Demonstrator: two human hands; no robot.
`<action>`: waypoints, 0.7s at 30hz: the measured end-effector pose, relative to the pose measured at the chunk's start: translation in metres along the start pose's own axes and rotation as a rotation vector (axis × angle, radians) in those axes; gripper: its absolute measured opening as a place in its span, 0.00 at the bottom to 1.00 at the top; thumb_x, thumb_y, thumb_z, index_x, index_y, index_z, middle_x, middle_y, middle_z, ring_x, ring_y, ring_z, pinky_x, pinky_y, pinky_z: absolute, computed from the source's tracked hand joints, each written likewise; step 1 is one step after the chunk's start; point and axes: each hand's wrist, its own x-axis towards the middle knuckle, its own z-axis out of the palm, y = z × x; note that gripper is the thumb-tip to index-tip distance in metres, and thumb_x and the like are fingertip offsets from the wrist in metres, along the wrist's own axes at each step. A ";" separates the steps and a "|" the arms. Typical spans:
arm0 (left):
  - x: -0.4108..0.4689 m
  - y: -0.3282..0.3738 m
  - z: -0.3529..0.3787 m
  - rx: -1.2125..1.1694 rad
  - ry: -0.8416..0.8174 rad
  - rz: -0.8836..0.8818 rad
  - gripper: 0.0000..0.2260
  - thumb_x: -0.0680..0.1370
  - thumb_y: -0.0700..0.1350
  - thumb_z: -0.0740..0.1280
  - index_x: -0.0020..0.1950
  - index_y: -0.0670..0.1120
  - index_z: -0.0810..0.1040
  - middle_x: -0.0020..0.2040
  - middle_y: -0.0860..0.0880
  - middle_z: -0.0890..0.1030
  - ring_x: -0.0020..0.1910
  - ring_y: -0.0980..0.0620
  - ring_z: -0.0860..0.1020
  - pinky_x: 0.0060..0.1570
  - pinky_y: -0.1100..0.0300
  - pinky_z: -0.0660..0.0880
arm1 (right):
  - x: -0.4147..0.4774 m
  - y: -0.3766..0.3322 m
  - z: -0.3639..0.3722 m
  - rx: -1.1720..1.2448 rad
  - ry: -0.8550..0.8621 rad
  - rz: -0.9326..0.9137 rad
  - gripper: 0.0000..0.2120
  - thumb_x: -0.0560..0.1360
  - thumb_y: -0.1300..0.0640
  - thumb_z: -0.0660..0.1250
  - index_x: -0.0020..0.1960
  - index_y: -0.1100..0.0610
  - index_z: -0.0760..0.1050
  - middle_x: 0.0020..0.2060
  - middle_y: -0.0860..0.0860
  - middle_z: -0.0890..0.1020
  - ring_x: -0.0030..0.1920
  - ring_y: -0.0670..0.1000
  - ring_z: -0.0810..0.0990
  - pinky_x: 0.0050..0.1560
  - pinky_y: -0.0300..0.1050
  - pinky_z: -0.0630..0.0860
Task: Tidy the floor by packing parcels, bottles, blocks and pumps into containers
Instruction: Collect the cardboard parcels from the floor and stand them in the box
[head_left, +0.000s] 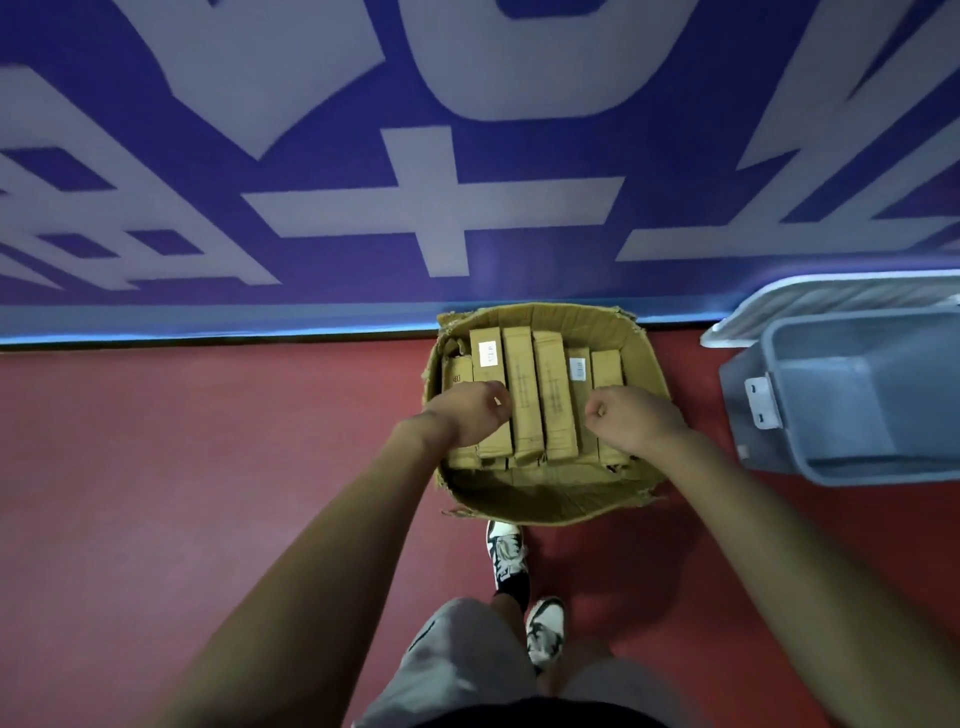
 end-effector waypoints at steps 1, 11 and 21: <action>-0.006 0.004 0.000 0.016 -0.002 0.011 0.14 0.80 0.48 0.57 0.62 0.46 0.74 0.59 0.43 0.79 0.57 0.44 0.76 0.57 0.52 0.74 | -0.010 0.001 0.000 0.017 0.007 0.014 0.13 0.79 0.52 0.58 0.57 0.53 0.78 0.57 0.51 0.80 0.56 0.54 0.78 0.50 0.44 0.72; -0.083 0.045 0.030 0.235 0.000 0.150 0.13 0.80 0.49 0.57 0.61 0.47 0.75 0.60 0.45 0.78 0.59 0.46 0.74 0.58 0.54 0.72 | -0.117 0.029 0.031 0.240 0.119 0.122 0.09 0.76 0.55 0.60 0.48 0.56 0.79 0.50 0.54 0.83 0.51 0.55 0.80 0.54 0.46 0.76; -0.164 0.085 0.080 0.313 -0.104 0.302 0.11 0.80 0.45 0.59 0.59 0.46 0.77 0.59 0.46 0.78 0.54 0.49 0.75 0.52 0.60 0.69 | -0.233 0.047 0.086 0.384 0.208 0.243 0.10 0.75 0.54 0.63 0.49 0.57 0.81 0.47 0.54 0.83 0.51 0.54 0.80 0.51 0.43 0.74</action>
